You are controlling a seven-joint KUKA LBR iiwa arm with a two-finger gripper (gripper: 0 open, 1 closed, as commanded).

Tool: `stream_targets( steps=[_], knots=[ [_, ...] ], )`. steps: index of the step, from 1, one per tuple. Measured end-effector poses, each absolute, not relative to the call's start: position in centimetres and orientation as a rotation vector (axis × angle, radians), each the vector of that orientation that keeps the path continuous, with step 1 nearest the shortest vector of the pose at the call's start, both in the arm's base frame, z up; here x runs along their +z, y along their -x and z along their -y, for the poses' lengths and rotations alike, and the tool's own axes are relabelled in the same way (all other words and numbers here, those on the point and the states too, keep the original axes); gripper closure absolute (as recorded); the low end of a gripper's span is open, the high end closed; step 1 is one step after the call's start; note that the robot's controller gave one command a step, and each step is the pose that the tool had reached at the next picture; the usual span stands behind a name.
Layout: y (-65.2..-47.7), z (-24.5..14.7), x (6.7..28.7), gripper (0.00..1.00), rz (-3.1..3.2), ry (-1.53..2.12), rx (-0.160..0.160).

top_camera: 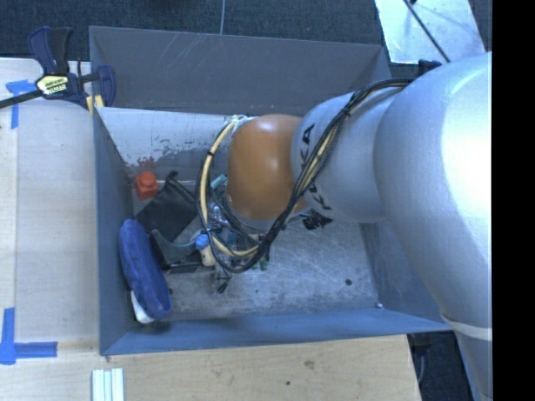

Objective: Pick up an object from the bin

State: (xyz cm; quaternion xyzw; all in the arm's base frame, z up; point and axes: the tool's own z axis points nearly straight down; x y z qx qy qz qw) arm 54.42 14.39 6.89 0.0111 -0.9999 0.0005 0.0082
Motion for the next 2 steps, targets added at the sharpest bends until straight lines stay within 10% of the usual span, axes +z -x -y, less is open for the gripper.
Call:
stream_targets(
  steps=[2],
  knots=[
    [-54.5,-14.3,10.0,0.0,3.142,0.127,-0.001]
  ],
)
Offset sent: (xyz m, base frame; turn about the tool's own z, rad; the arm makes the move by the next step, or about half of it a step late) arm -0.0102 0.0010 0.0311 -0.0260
